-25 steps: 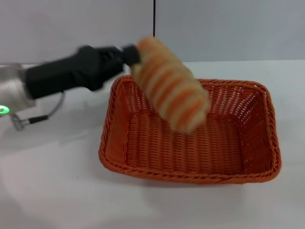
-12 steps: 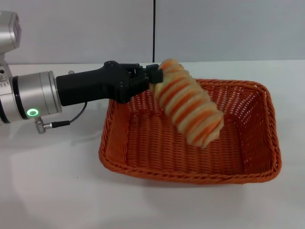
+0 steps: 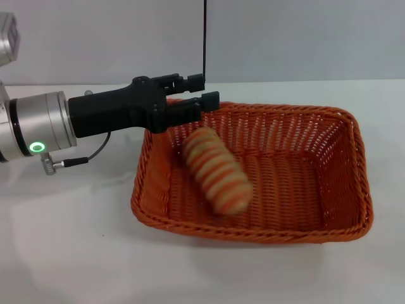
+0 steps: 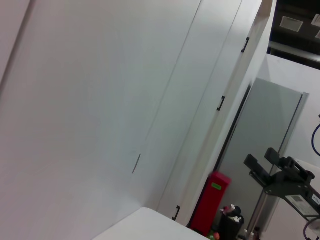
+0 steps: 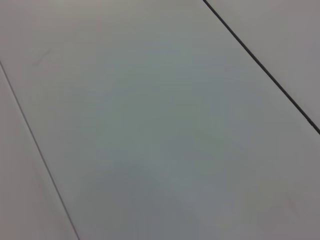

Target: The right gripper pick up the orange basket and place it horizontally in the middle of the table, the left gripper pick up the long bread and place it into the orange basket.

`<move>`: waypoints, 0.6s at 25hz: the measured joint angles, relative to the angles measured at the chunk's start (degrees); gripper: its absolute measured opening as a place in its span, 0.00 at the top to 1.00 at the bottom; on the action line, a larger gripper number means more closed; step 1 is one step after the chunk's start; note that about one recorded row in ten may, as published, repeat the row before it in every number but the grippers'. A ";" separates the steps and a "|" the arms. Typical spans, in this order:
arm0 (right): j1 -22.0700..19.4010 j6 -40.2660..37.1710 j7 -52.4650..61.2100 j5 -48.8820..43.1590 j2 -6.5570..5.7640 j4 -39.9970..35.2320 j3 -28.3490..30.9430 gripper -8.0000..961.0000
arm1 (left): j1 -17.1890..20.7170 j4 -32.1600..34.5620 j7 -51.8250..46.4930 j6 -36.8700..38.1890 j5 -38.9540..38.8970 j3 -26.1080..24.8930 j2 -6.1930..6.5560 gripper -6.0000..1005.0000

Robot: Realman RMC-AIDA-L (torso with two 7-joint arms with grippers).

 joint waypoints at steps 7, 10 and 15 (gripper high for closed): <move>-0.46 -0.36 -0.01 0.10 0.02 0.00 0.21 0.42 | 2.00 -0.45 4.36 1.47 -2.68 -5.46 0.00 0.38; -0.80 -0.42 -0.10 0.19 -0.04 0.00 0.67 0.42 | 4.82 -1.07 9.95 3.63 -8.83 -8.40 -0.07 0.26; -1.18 -0.45 -0.80 0.31 0.13 -0.03 3.00 0.42 | 9.72 -7.23 24.40 9.28 -25.69 -9.89 -0.20 0.15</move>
